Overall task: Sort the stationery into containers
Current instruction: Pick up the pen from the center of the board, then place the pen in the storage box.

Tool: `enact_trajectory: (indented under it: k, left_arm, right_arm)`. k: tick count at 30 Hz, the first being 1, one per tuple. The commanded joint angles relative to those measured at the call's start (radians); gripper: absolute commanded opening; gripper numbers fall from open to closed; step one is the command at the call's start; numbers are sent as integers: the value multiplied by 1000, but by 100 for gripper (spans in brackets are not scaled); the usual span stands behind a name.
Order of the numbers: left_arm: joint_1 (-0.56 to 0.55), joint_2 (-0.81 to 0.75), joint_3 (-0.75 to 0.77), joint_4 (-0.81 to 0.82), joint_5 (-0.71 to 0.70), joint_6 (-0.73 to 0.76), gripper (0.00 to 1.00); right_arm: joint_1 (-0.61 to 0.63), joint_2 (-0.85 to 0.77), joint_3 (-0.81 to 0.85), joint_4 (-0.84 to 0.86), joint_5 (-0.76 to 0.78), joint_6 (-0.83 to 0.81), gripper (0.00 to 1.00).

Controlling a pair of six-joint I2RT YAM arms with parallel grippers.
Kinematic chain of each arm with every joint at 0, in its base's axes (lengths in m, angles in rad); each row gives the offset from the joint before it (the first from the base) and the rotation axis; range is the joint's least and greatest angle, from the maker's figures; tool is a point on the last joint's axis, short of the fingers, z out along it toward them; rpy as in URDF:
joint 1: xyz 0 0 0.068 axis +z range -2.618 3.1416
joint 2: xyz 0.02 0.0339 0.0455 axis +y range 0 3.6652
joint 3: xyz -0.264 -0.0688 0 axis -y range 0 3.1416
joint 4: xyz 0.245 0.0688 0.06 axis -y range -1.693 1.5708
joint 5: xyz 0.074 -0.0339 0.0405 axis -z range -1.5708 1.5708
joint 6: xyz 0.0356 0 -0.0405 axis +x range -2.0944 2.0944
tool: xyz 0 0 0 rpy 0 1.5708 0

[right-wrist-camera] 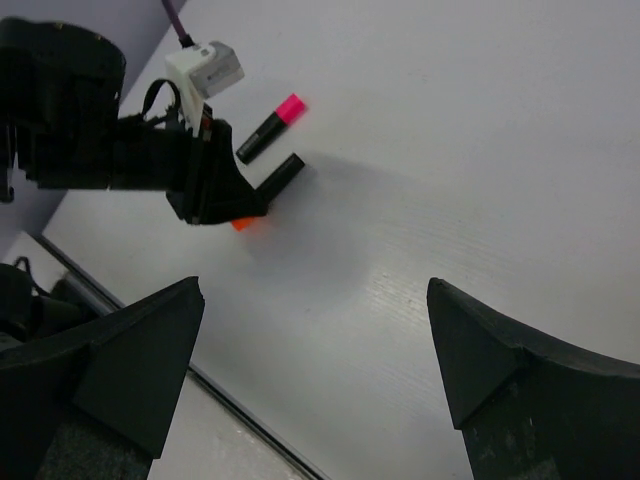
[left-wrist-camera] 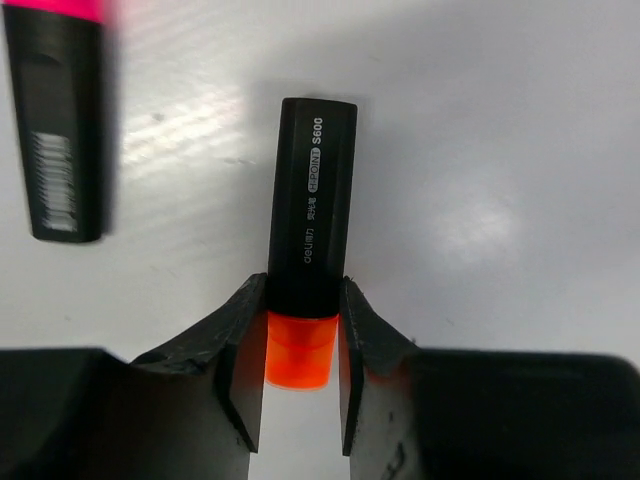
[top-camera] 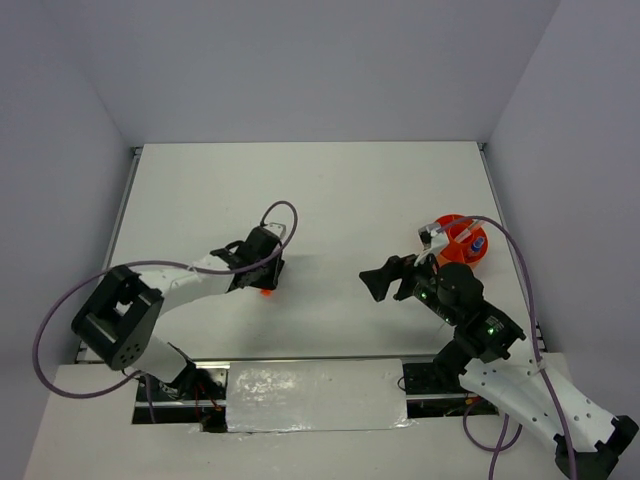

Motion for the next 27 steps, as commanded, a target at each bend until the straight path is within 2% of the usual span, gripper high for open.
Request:
enact_trajectory:
  k: [1, 4, 7, 11, 18, 25, 27]
  left_arm:
    - [-88, -169, -34, 71, 45, -34, 0]
    - [-190, -312, -75, 181, 27, -46, 0]
    - [-276, -392, -104, 304, 11, -25, 0]
    - [-347, -423, -118, 373, -7, 1, 0]
    - [-405, -424, -110, 421, -29, 23, 0]
    - [-422, -417, -87, 440, -10, 43, 0]
    - [-423, -405, -83, 439, 0, 43, 0]
  right_arm:
    - [7, -12, -26, 128, -14, 162, 100]
    - [8, -15, -96, 262, -1, 337, 100]
    - [22, 22, -148, 411, 31, 449, 100]
    - [78, 113, -97, 465, 124, 465, 97]
    - [210, 307, -21, 477, 281, 469, 77]
    - [261, 410, -36, 568, 365, 491, 59]
    - [266, 438, -38, 620, 353, 476, 45]
